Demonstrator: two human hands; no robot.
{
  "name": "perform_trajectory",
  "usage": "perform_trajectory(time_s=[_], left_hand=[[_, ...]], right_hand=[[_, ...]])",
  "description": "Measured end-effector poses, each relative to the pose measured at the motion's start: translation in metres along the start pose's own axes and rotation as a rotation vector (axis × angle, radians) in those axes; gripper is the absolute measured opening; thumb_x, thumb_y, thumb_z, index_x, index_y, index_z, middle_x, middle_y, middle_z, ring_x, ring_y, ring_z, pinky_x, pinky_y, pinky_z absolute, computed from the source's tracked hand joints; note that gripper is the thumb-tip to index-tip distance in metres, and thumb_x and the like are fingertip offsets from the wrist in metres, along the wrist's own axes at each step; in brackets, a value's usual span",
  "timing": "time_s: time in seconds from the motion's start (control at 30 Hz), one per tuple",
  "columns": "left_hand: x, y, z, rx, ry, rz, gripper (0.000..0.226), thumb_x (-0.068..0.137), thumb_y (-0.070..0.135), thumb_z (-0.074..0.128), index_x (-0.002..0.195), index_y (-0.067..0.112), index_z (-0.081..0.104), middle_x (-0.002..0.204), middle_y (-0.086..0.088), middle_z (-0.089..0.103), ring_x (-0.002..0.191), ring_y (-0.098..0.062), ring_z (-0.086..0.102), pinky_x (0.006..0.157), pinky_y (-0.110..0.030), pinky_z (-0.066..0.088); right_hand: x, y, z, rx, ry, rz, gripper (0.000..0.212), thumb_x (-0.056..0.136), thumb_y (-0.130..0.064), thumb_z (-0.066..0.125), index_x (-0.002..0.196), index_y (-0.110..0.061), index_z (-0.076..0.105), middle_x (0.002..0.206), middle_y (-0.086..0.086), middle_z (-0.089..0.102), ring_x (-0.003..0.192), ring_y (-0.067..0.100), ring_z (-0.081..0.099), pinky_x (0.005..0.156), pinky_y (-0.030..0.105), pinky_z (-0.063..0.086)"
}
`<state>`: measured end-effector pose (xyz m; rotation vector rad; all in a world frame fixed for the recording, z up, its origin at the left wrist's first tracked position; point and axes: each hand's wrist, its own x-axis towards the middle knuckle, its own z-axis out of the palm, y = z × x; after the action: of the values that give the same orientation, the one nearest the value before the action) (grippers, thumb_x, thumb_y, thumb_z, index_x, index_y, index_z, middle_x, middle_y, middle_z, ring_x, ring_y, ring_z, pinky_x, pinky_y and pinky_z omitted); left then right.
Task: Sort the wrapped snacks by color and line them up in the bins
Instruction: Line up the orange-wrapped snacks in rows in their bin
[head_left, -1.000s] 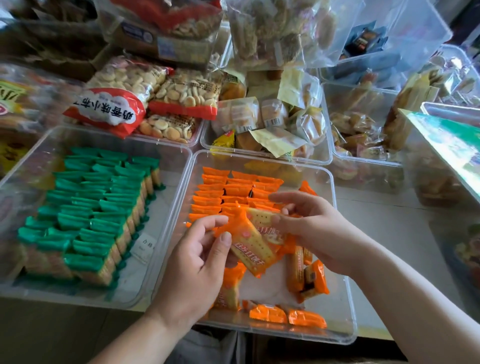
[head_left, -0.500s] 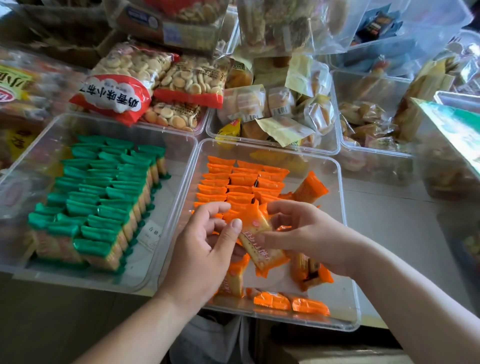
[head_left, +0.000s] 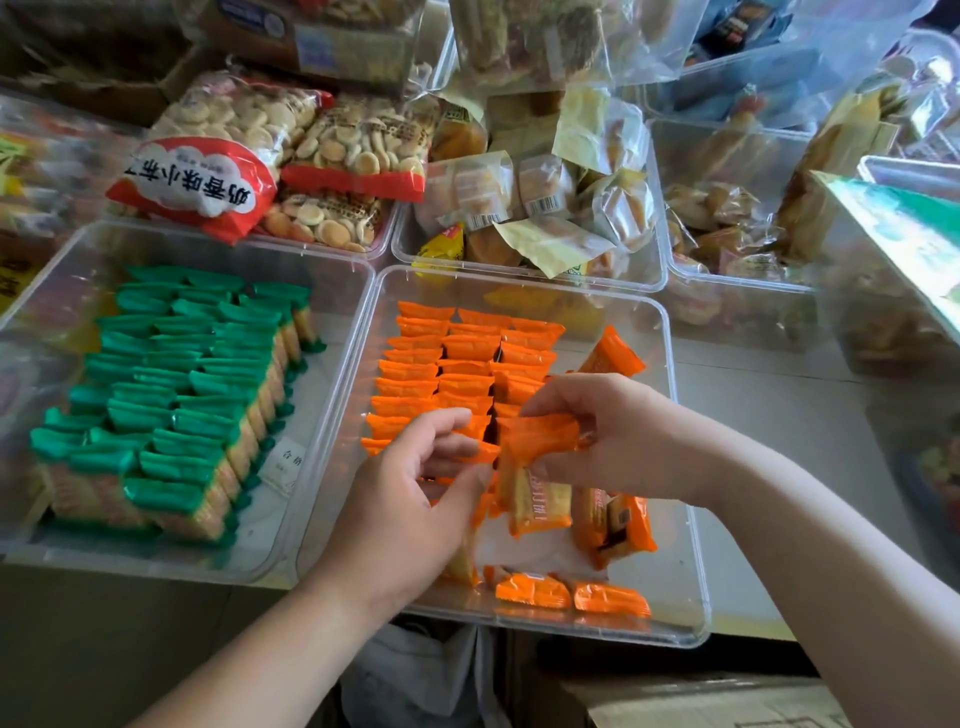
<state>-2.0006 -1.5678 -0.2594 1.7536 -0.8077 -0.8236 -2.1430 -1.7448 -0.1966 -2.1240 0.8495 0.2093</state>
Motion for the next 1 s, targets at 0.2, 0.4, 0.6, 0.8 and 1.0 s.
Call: perform_trajectory(time_s=[0.2,0.4,0.6,0.8,1.0], left_hand=[[0.0,0.004,-0.001,0.066,0.078,0.001,0.045,0.097,0.012,0.068,0.122,0.048,0.057,0.108,0.019,0.069,0.098,-0.004,0.069,0.078,-0.013,0.053],[-0.003,0.007,0.0,0.175,0.016,0.054,0.024,0.091,0.016,0.075,0.105,0.036,0.071,0.092,0.021,0.071,0.085,-0.006,0.068,0.07,-0.014,0.052],[-0.008,0.017,0.0,0.332,-0.361,0.129,0.007,0.091,0.026,0.079,0.085,0.03,0.079,0.079,0.019,0.073,0.075,-0.006,0.069,0.067,-0.025,0.054],[-0.006,0.023,0.006,0.72,-0.729,0.143,0.046,0.092,0.073,0.046,0.11,0.039,0.072,0.083,0.008,0.07,0.08,-0.009,0.065,0.074,-0.036,0.056],[-0.011,0.024,-0.009,0.435,-0.686,0.113,0.038,0.068,0.047,0.094,0.101,0.033,0.08,0.098,0.021,0.069,0.095,-0.002,0.066,0.081,-0.019,0.051]], right_hand=[[0.005,0.014,0.021,-0.114,-0.041,0.102,0.036,0.084,-0.022,0.077,0.115,-0.032,0.06,0.105,-0.01,0.063,0.093,0.01,0.063,0.081,0.031,0.057],[0.011,0.021,0.035,-0.22,-0.032,0.15,0.051,0.085,-0.032,0.083,0.124,-0.039,0.051,0.122,-0.001,0.032,0.096,0.023,0.057,0.085,0.034,0.053],[0.01,0.022,0.053,-0.034,0.039,0.158,0.055,0.078,-0.028,0.086,0.12,-0.038,0.052,0.121,-0.002,0.038,0.1,0.022,0.056,0.086,0.035,0.055],[0.009,0.024,0.04,-0.008,0.098,0.126,0.064,0.071,-0.024,0.093,0.123,-0.03,0.058,0.119,-0.006,0.057,0.098,0.015,0.06,0.079,0.028,0.051],[0.009,0.023,0.022,-0.026,0.136,0.123,0.028,0.082,-0.021,0.085,0.102,-0.027,0.067,0.101,-0.008,0.066,0.083,0.01,0.061,0.063,0.018,0.046]])
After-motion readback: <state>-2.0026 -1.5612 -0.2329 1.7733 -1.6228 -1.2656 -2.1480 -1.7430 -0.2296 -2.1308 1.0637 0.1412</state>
